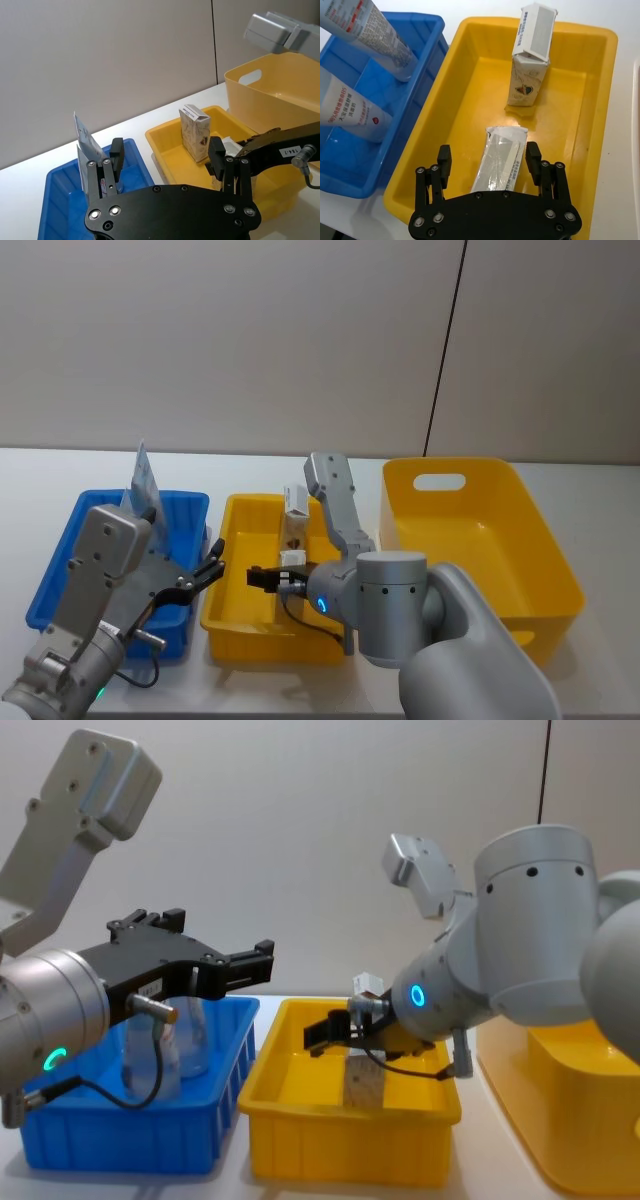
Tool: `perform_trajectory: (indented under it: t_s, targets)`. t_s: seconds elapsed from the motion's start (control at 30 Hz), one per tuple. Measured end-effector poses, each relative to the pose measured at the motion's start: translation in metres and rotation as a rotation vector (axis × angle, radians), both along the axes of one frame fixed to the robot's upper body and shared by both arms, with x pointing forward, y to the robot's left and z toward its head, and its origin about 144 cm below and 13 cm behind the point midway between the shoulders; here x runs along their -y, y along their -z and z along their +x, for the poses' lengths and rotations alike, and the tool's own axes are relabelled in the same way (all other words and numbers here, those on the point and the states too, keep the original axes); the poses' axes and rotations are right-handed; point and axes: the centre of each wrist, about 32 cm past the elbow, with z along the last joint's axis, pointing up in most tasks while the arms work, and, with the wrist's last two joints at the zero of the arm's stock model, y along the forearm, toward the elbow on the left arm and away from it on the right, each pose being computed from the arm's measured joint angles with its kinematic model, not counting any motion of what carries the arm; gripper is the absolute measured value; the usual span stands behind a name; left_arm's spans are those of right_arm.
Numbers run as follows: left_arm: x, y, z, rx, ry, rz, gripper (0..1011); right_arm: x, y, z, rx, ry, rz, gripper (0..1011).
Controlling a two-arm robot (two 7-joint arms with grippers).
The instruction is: Bimanual collaborative sorting of washing and personal care products
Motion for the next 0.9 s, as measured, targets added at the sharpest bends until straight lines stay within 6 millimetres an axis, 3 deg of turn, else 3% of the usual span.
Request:
perform_trajectory:
  t_s: [0.6, 0.9]
  targets:
    - [0.0, 0.0, 0.0, 0.0, 0.0, 0.0, 1002, 0.0, 0.004, 0.008, -0.052, 0.015, -0.017, 395]
    - [0.0, 0.0, 0.0, 0.0, 0.0, 0.0, 1001, 0.004, -0.011, 0.007, -0.012, 0.036, -0.01, 370]
